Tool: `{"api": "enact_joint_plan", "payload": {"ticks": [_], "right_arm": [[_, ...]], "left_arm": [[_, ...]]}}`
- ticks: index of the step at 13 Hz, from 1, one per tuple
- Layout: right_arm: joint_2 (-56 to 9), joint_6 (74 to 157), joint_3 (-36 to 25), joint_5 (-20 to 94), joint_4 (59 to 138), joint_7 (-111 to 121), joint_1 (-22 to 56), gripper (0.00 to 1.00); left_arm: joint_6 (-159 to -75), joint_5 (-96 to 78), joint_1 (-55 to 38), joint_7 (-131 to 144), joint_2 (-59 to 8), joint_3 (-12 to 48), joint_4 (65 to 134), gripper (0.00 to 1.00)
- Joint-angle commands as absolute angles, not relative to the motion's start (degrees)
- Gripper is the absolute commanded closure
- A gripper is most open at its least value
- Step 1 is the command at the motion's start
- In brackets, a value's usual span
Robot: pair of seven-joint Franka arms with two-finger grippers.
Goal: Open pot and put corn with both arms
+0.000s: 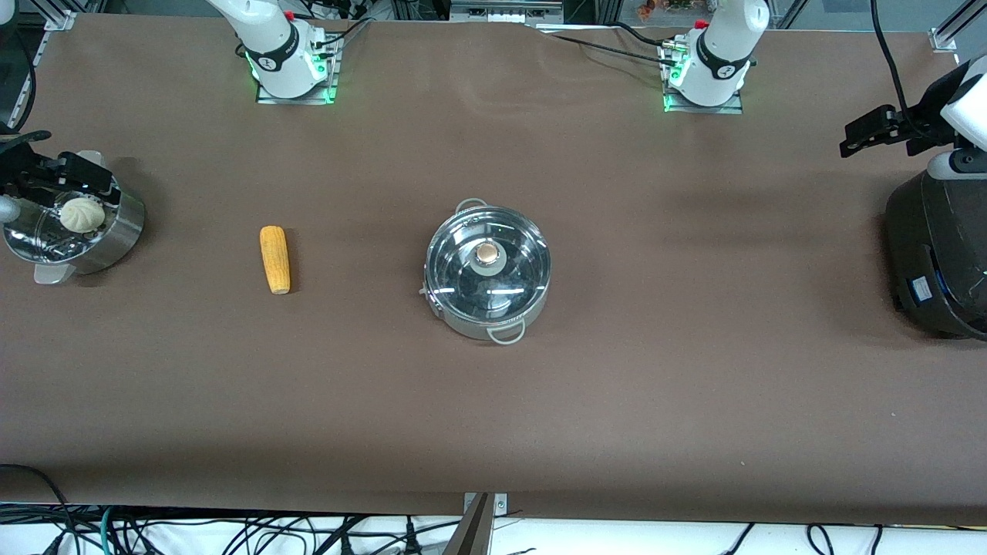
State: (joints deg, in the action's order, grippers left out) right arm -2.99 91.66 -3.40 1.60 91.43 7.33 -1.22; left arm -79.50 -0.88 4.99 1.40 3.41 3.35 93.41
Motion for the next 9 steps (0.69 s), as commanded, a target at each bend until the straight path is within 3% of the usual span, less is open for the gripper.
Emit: {"api": "enact_joint_plan", "payload": {"ticks": [1, 9], "right_arm": [[-2.9, 90.9, -3.5, 1.1, 90.4, 7.8, -1.1, 0.0], [-3.2, 90.6, -3.4, 1.1, 90.4, 7.8, -1.0, 0.0]], "left_arm": [[-79.6, -2.0, 6.3, 0.9, 3.7, 4.0, 93.2, 0.0], [-81.3, -2.1, 6.2, 0.9, 2.1, 4.0, 93.1, 0.0]]}}
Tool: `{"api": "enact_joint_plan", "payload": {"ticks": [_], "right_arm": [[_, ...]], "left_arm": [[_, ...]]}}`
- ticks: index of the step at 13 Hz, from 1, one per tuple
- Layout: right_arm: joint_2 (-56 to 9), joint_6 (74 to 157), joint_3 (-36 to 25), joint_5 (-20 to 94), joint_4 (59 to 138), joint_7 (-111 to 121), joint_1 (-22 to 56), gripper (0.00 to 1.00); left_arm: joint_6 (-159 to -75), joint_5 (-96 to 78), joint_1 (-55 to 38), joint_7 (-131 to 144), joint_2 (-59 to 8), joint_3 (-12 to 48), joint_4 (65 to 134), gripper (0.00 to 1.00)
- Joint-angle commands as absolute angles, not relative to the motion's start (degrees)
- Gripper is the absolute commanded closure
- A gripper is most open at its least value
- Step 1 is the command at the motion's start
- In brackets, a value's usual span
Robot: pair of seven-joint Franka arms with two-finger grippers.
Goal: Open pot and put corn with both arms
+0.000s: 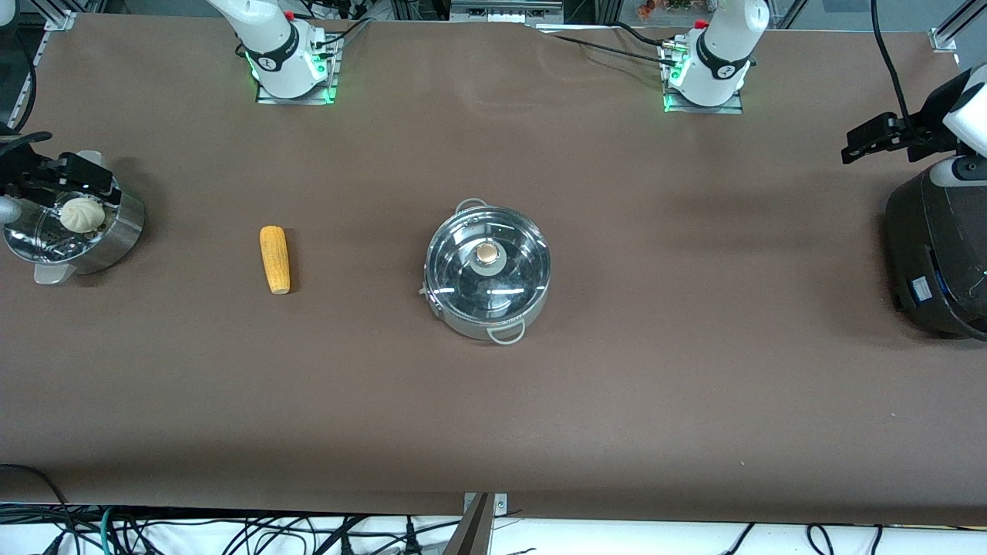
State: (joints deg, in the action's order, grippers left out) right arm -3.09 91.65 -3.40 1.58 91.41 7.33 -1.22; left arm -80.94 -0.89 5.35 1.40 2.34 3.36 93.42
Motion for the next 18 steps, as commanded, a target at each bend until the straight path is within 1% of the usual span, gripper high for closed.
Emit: {"api": "enact_joint_plan", "payload": {"ticks": [1, 18], "right_arm": [[-3.2, 90.8, -3.4, 1.1, 90.4, 7.7, -0.8, 0.0], [-3.2, 90.5, -2.9, 1.6, 90.6, 7.6, -0.4, 0.0]], "left_arm": [[-81.3, -2.1, 6.2, 0.9, 2.1, 4.0, 93.1, 0.0], [-81.3, -3.8, 6.2, 3.7, 2.0, 4.2, 93.3, 0.0]]}}
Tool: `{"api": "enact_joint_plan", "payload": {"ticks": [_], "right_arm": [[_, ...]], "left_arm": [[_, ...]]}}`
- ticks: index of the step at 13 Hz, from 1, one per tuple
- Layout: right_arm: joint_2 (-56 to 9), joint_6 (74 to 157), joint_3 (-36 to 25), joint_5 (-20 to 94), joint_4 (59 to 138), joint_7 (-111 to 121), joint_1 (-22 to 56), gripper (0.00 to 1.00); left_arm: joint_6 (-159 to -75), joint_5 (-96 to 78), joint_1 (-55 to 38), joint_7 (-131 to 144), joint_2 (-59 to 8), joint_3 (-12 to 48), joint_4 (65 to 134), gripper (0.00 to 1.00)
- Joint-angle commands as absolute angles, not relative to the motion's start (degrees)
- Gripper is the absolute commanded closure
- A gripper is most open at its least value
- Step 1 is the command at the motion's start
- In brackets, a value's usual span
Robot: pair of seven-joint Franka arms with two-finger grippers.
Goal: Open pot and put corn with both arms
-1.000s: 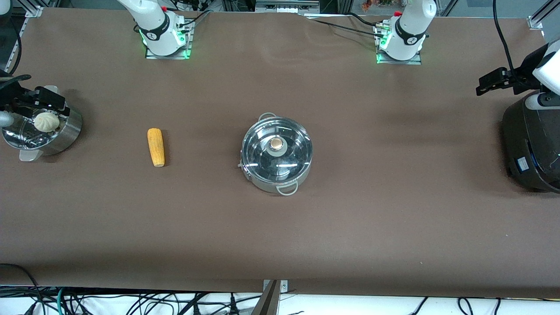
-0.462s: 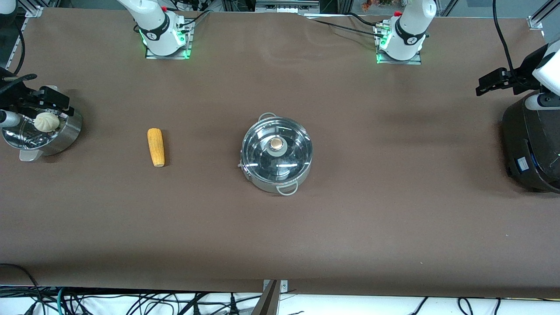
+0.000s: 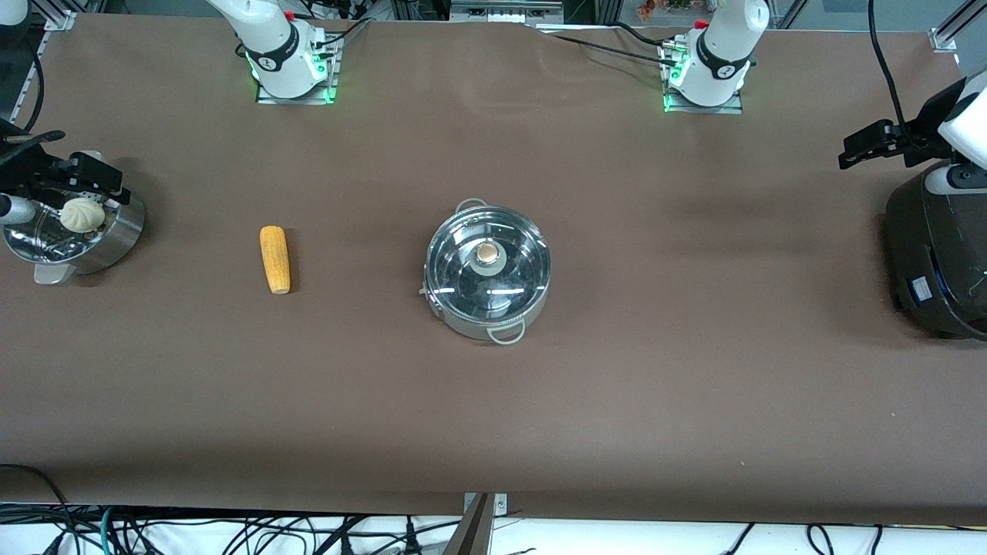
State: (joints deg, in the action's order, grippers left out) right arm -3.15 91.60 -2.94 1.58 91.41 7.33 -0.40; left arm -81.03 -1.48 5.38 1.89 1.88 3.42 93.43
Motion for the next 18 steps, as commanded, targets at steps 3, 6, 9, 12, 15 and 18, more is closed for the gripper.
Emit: {"api": "enact_joint_plan", "payload": {"ticks": [3, 6, 9, 12, 15, 18], "right_arm": [[-3.3, 90.8, -2.7, 1.5, 90.9, 7.0, 1.0, 0.0], [-3.3, 91.1, -2.8, 1.5, 90.9, 6.9, 1.0, 0.0], [-4.6, 91.5, -2.7, 0.7, 91.0, 6.7, 2.2, 0.0], [-8.9, 92.3, -2.7, 0.8, 91.1, 5.5, 3.6, 0.0], [-14.7, 93.2, -2.7, 1.1, 91.1, 5.4, 5.4, 0.0], [-19.8, 102.7, -2.7, 1.6, 93.8, 5.4, 5.5, 0.0]], "left_arm": [[-83.4, -3.7, 6.2, 8.3, 0.9, 7.7, 93.0, 0.0], [-85.3, -5.4, 5.8, 10.6, -1.9, 9.7, 92.3, 0.0], [-88.9, -6.3, 5.5, 15.7, -3.0, 12.5, 92.3, 0.0], [-90.8, -7.1, 4.5, 24.8, -6.5, 17.0, 90.3, 0.0], [-95.7, -7.1, 0.3, 30.4, -9.3, 17.1, 89.8, 0.0], [-102.0, -6.5, -6.1, 38.4, -13.3, 17.1, 89.8, 0.0]]}}
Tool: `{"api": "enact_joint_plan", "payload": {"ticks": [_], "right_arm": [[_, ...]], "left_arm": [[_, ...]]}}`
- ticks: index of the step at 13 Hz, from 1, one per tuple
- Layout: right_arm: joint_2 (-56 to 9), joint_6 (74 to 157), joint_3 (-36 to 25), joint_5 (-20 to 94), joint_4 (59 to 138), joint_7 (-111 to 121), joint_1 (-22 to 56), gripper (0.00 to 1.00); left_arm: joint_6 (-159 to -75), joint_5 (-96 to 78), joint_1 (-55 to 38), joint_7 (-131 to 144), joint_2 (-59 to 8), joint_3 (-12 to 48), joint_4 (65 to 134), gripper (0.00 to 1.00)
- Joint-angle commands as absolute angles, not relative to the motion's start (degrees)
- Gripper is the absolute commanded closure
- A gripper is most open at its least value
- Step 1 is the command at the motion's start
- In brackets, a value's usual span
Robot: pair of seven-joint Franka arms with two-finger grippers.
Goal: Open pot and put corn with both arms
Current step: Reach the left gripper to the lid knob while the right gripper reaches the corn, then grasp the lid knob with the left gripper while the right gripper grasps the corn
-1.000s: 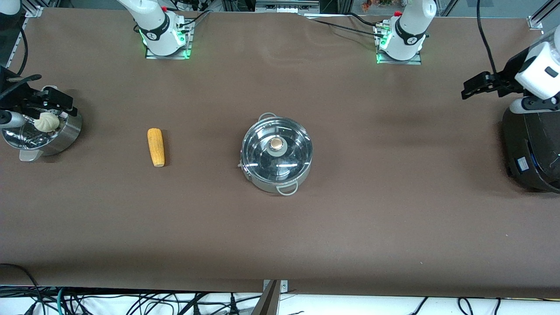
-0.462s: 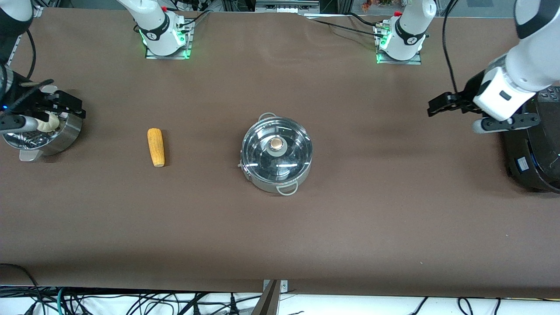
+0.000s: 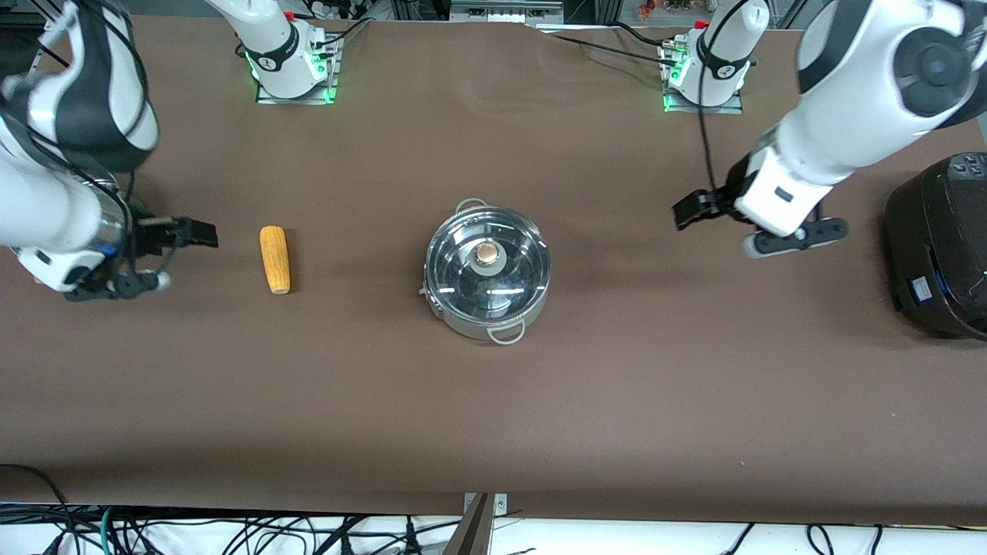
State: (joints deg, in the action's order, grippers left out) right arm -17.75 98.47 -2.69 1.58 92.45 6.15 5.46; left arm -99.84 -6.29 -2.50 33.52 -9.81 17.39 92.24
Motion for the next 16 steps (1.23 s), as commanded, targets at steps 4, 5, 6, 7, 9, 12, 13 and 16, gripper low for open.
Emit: {"api": "enact_joint_plan", "payload": {"ticks": [4, 5, 6, 7, 9, 12, 13, 16], "right_arm": [[-23.4, 111.4, -2.7, 1.4, 102.0, 5.4, 6.5, 0.0], [-23.4, 112.9, -2.7, 1.4, 104.0, 5.4, 6.6, 0.0], [-23.4, 113.5, -2.7, 1.4, 105.6, 5.4, 6.6, 0.0], [-23.5, 113.7, -2.7, 1.5, 107.4, 5.4, 6.6, 0.0], [-22.9, 115.5, -2.7, 1.5, 112.1, 4.7, 6.6, 0.0], [-21.2, 125.6, -2.7, 1.5, 121.5, 4.7, 6.5, 0.0], [-20.8, 129.5, -2.7, 1.5, 124.4, 4.7, 6.6, 0.0], [-20.8, 133.2, -2.8, 1.3, 126.9, 4.8, 6.6, 0.11]], "left_arm": [[-103.4, -3.6, -14.8, 45.8, -21.8, 16.6, 82.4, 0.0], [-103.4, -3.4, -17.3, 47.5, -24.2, 16.1, 80.5, 0.0], [-103.5, -3.4, -19.7, 49.7, -26.4, 15.2, 78.8, 0.0], [-103.8, -3.3, -23.3, 52.1, -29.2, 13.4, 76.5, 0.0], [-103.5, -2.5, -31.5, 59.3, -35.5, 8.0, 69.0, 0.0], [-103.8, -1.8, -36.2, 62.0, -40.2, 6.7, 65.3, 0.0], [-103.7, -1.8, -37.7, 62.7, -41.9, 5.9, 63.7, 0.0], [-103.9, -1.8, -40.4, 65.5, -46.2, 4.0, 59.2, 0.0]]}}
